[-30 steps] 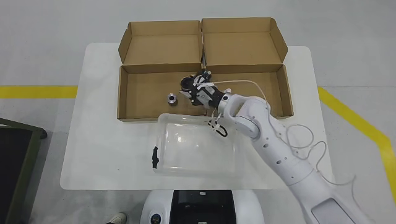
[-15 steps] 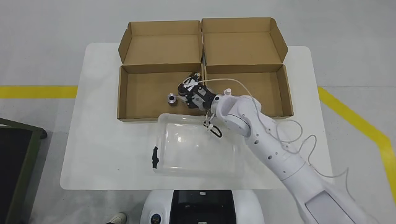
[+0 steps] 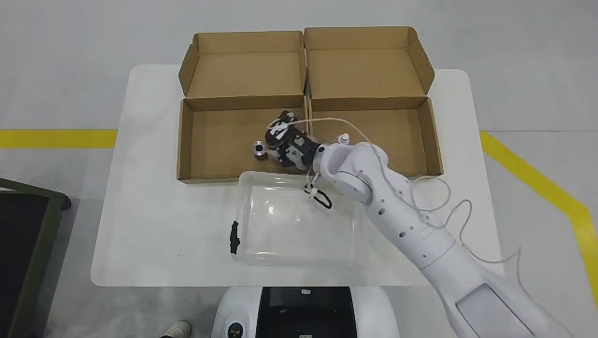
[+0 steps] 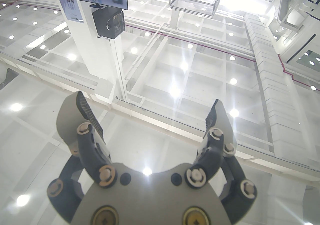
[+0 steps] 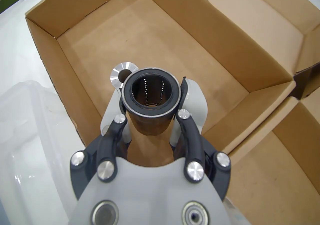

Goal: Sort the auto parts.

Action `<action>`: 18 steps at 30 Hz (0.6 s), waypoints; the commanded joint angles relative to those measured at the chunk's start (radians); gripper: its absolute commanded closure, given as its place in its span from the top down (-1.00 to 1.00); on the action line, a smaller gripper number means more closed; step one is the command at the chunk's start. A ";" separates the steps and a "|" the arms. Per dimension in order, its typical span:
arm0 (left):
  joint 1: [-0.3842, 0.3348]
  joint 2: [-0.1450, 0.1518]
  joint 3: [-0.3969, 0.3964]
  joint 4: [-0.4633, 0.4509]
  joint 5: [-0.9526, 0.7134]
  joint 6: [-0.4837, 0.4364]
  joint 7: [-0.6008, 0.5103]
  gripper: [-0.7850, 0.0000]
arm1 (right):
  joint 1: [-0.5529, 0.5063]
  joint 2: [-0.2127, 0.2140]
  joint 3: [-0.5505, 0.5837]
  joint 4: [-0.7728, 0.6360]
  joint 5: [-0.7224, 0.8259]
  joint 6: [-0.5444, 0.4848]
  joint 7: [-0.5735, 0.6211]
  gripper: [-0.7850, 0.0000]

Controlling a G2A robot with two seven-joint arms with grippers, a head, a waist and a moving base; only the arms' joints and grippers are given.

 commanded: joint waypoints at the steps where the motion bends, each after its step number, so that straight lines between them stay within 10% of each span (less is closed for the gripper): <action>1: 0.000 0.000 0.000 0.000 0.000 0.000 0.000 1.00 | 0.004 -0.003 -0.001 0.004 0.004 -0.002 0.010 -0.02; 3: 0.000 0.000 0.000 0.000 0.000 0.000 0.000 1.00 | 0.008 -0.006 -0.003 0.000 0.008 -0.004 0.017 0.06; 8: 0.000 0.000 0.000 0.000 0.000 0.000 0.000 1.00 | 0.013 -0.007 0.005 -0.025 0.004 -0.006 0.036 1.00; 18: 0.000 0.000 0.000 0.000 0.000 0.000 0.000 1.00 | -0.068 0.014 0.087 -0.237 0.000 -0.030 -0.041 1.00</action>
